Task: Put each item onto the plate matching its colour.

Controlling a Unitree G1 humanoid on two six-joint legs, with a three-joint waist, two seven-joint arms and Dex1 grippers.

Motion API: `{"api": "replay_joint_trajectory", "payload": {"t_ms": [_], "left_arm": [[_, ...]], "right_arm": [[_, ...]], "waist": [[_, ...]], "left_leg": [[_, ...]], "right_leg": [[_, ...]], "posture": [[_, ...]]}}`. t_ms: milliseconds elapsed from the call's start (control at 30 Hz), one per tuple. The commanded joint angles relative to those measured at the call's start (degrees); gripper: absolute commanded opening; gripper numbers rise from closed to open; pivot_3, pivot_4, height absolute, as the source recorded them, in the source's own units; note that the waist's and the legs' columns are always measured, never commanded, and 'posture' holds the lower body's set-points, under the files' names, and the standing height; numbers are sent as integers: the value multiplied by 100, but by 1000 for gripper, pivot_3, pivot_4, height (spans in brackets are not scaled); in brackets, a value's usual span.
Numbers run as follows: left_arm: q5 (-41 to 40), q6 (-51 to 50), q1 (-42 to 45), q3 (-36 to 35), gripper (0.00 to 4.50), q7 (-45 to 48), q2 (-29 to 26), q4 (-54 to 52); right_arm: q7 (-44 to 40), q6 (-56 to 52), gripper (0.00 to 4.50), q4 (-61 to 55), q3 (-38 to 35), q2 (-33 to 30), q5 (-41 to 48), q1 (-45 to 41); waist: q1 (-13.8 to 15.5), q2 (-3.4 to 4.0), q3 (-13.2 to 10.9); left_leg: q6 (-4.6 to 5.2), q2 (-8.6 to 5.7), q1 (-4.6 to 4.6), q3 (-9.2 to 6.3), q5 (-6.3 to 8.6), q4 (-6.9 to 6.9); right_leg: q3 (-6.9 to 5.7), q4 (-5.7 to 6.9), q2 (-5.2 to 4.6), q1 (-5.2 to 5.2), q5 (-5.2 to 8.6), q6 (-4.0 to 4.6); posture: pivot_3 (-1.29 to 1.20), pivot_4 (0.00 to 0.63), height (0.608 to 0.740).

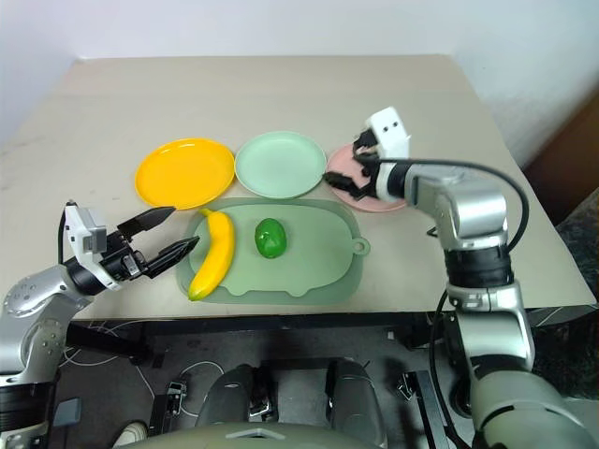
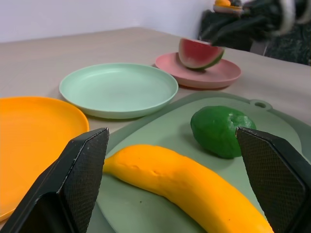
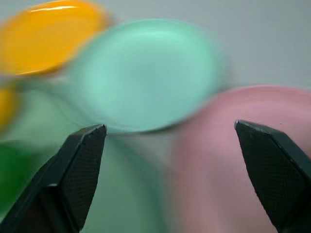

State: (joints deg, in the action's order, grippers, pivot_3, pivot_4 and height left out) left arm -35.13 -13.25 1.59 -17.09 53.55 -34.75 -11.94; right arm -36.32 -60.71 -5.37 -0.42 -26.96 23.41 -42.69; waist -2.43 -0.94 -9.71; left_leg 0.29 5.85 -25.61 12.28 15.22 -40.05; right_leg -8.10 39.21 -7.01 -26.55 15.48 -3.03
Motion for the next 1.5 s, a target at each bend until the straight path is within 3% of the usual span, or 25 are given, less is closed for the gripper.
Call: {"api": "replay_joint_trajectory", "payload": {"t_ms": [33,167,433,733,967,1067,1200,1300,1500], "left_arm": [[-39,43,79,-87,4398,47,-80,-18],[-37,36,80,-87,4398,73,-93,-23],[-45,18,56,-122,4398,93,-121,-57],[-29,9,66,-68,4398,149,-159,-28],[-28,12,30,-60,4398,139,-136,-72],[-35,9,3,-82,4398,124,-139,-93],[-46,12,-42,-114,4398,82,-129,-132],[-69,6,-104,-150,4398,37,-125,-192],[-111,-12,-237,-189,4398,-58,-118,-343]], "right_arm": [[-15,-409,4479,-1002,-185,318,690,288],[74,-1033,4479,-1523,-162,589,1252,615],[982,-2040,4479,-1395,-215,1230,1293,600],[1398,-1904,4479,-586,-238,2055,1219,628],[1616,-1661,4479,-316,79,2121,913,588],[1317,-1333,3875,-563,291,1856,918,591],[1084,-1352,2639,-723,30,1734,1231,203],[1060,-934,2579,-257,-89,1701,1091,-486],[948,668,2579,1995,205,1723,201,-1714]], "waist": [[8,0,0],[11,-1,1],[1,-5,3],[1,-7,4],[-1,-7,4],[-2,-7,4],[-7,-6,4],[-21,-5,3],[-2,-6,4]], "left_leg": [[0,0,1,-2,0,0],[1,-1,1,-4,0,0],[2,-3,6,-5,1,0],[2,-4,4,-5,1,1],[1,-4,5,-5,1,1],[1,-4,5,-5,1,1],[1,-3,5,-6,1,2],[1,-3,5,-5,1,2],[1,-3,5,-1,1,3]], "right_leg": [[-1,-1,0,3,0,0],[-2,-1,0,5,0,0],[-3,-2,0,8,0,1],[-4,-2,0,9,0,1],[-4,-2,1,9,0,1],[-4,-2,1,9,0,1],[-4,-2,1,8,0,1],[-4,-1,1,6,0,1],[-4,-4,3,6,0,1]], "posture": [[0,150,695],[0,150,695],[0,150,695],[0,150,695],[0,150,695],[0,150,695],[0,150,695],[0,150,695],[0,150,695]]}}
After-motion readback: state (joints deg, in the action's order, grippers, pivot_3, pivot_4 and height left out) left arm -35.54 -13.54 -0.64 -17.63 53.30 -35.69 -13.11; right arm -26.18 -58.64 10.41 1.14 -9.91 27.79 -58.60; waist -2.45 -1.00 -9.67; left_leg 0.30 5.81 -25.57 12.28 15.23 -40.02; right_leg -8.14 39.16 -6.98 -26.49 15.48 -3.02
